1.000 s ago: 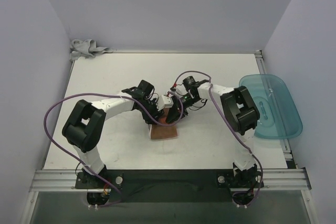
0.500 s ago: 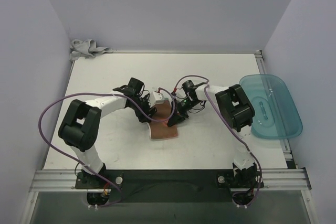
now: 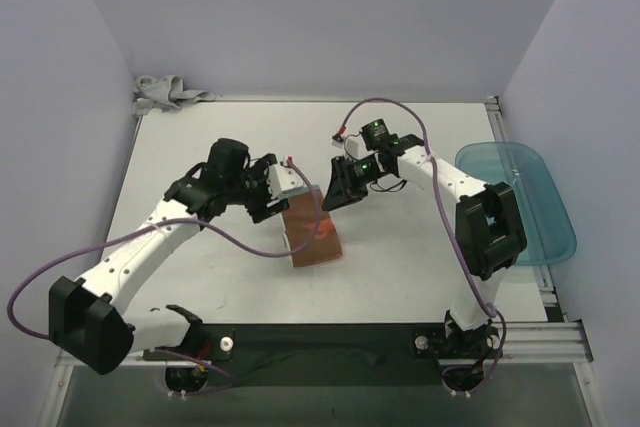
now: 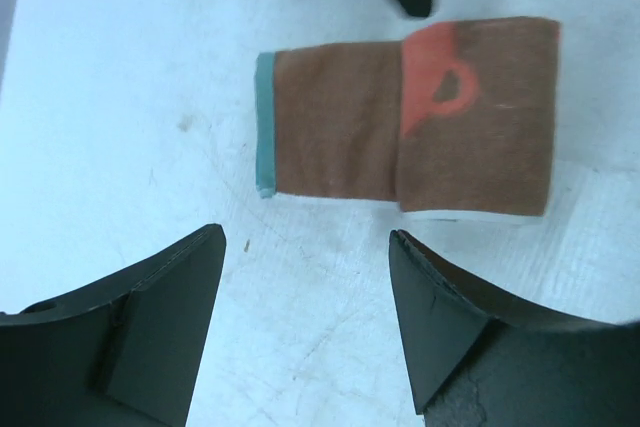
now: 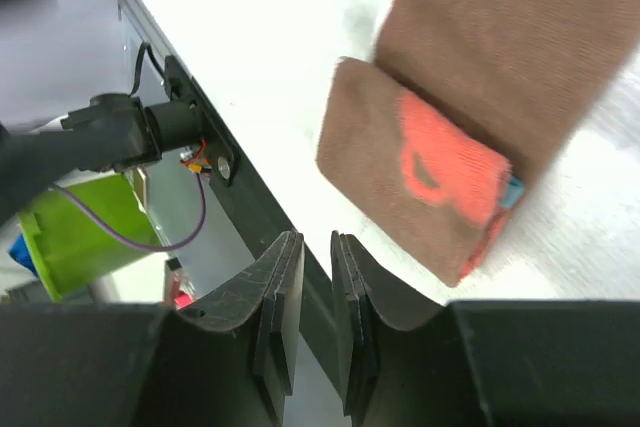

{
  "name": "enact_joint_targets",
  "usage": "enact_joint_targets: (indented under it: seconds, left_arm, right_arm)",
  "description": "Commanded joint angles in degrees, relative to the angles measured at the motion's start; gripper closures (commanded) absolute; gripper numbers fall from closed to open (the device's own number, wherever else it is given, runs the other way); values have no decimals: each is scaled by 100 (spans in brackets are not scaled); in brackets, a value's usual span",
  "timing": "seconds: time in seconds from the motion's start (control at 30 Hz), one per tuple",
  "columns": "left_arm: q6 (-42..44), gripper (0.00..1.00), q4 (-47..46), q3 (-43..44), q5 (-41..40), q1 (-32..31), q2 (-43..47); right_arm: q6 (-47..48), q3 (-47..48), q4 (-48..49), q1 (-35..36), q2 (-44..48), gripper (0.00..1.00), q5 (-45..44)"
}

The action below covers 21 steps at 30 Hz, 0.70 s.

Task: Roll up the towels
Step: Roll the towel

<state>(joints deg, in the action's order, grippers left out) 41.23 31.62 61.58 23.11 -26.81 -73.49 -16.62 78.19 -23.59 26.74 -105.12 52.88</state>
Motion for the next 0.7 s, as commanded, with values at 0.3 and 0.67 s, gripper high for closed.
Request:
enact_joint_targets:
  seconds: [0.3,0.67]
  left_arm:
    - [-677,22,-585,-1008,-3339,-3453,-498]
    - [-678,22,-1973,-1314,-3813,-3911,-1799]
  right_arm:
    - [362,205,-277,569,-1272,89,73]
    - [-262,258,153,305,-2486,90,679]
